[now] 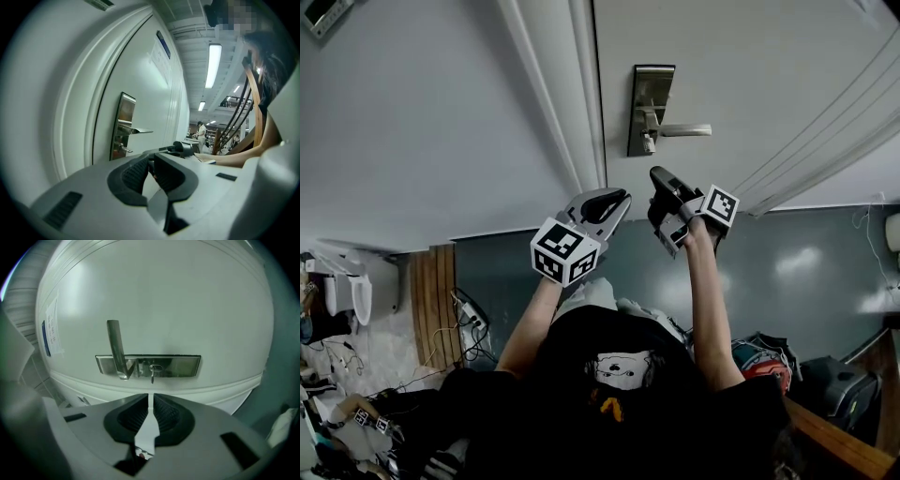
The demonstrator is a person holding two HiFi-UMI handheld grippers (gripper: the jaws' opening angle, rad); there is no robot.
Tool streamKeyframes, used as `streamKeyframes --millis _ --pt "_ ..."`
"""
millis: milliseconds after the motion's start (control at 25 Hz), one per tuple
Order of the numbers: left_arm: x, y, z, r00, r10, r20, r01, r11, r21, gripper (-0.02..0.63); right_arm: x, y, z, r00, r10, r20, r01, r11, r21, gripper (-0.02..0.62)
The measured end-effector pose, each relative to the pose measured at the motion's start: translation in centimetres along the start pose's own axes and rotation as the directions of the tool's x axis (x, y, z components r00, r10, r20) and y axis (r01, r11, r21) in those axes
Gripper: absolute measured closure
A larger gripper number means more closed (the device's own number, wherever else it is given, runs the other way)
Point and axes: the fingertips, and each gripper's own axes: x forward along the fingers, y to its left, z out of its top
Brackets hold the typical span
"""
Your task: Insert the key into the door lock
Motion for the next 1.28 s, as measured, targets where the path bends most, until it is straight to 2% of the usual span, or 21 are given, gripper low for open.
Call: streamKeyframes --millis 240,520,720,920,1080,1280 --pt "-0.4 -0.8 -1.1 1.0 0.003 -0.022 -0.004 1.0 -0.028 0.561 -3.3 0.8 -3.3 0.998 -0.047 -0.03 0.043 0.992 -0.119 0.574" --pt "-1.6 -2.4 -3.0 0.998 0.015 -0.065 -0.018 0.999 -0.051 0.561 -6.1 1.2 -7.1 0.992 -0.099 -0.073 0.078 0.963 -0.257 0.574" --pt "-3.7 -4.3 -4.6 0.993 0.039 -0.109 -0.045 0.997 -0.058 0.561 -8.3 1.1 -9.8 0.99 -0.11 -0.083 0.083 0.957 -0.278 0.574" --pt "-4.7 -4.8 -6.4 0.987 0.056 -0.15 -0.068 0.995 -0.075 0.561 -9.3 -0.1 -10.9 0.989 -0.118 -0.091 0.091 0.963 -0.252 0.572" --pt "-5.2 -5.7 -6.5 0.987 0.053 -0.153 -0.066 0.995 -0.078 0.561 -10.1 0.1 -11.5 0.989 -0.116 -0.087 0.092 0.966 -0.24 0.572" --pt "-5.9 -7.0 -5.8 0.99 0.042 -0.136 -0.051 0.997 -0.061 0.561 -10.7 0.8 -12.8 0.99 -0.106 -0.093 0.078 0.96 -0.269 0.574"
